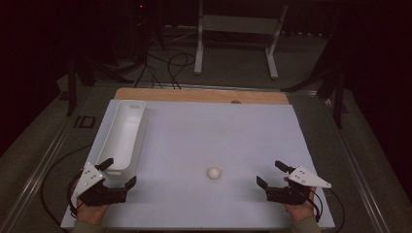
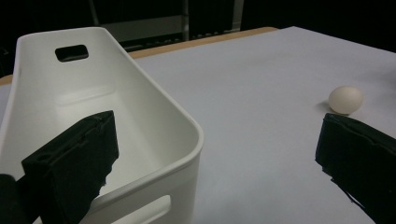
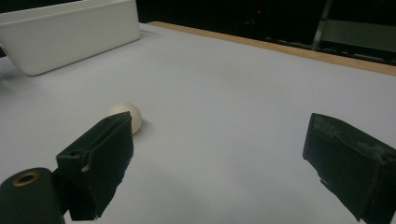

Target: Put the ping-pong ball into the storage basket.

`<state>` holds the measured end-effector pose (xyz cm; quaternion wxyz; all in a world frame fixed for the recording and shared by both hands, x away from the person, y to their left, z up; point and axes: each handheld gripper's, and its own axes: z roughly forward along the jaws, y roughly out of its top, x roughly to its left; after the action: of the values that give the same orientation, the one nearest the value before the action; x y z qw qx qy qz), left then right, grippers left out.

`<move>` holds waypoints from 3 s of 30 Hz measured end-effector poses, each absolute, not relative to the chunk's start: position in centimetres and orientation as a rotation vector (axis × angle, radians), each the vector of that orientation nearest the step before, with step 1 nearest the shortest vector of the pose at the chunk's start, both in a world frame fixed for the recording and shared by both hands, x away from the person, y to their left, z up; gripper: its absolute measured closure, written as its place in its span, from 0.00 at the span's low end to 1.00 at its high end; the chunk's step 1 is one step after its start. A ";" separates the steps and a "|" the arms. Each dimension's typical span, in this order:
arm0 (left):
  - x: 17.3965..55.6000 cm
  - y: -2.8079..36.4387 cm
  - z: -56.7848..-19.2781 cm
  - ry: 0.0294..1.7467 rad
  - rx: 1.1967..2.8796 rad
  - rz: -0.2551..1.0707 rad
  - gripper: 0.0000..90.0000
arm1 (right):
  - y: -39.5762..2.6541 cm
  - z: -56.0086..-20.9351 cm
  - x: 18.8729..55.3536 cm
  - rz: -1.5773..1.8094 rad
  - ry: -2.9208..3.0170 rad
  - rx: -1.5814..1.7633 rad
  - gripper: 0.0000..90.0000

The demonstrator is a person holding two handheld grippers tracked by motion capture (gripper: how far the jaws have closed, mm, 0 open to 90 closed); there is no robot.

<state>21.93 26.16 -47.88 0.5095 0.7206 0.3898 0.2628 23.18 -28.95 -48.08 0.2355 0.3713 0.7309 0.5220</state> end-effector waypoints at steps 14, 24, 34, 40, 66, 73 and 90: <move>21.8 26.2 -47.7 0.938 1.733 0.639 0.00 | -28.9 -48.1 23.2 1.439 2.001 1.031 0.09; 21.7 26.0 -47.3 0.929 1.740 0.645 0.00 | -29.0 -48.3 23.2 1.447 2.002 1.042 0.09; 21.6 25.6 -46.7 0.936 1.739 0.653 0.00 | -28.8 -48.4 23.3 1.438 1.998 1.037 0.09; 21.5 25.5 -46.0 0.934 1.734 0.651 0.00 | -28.9 -48.3 23.3 1.437 1.984 1.037 0.09; 23.3 24.0 -43.1 0.921 1.792 0.544 0.00 | -28.6 -48.5 23.7 1.424 2.004 1.015 0.09; 23.7 23.3 -42.9 0.911 1.825 0.529 0.00 | -28.8 -48.3 23.6 1.432 1.979 1.029 0.09; 24.9 21.4 -42.3 0.854 1.895 0.516 0.00 | -28.7 -48.4 23.4 1.449 1.977 1.021 0.09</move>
<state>24.88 21.37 -42.28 0.4794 0.7765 0.3500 0.2114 23.44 -28.66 -48.43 0.2407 0.3733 0.7226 0.5297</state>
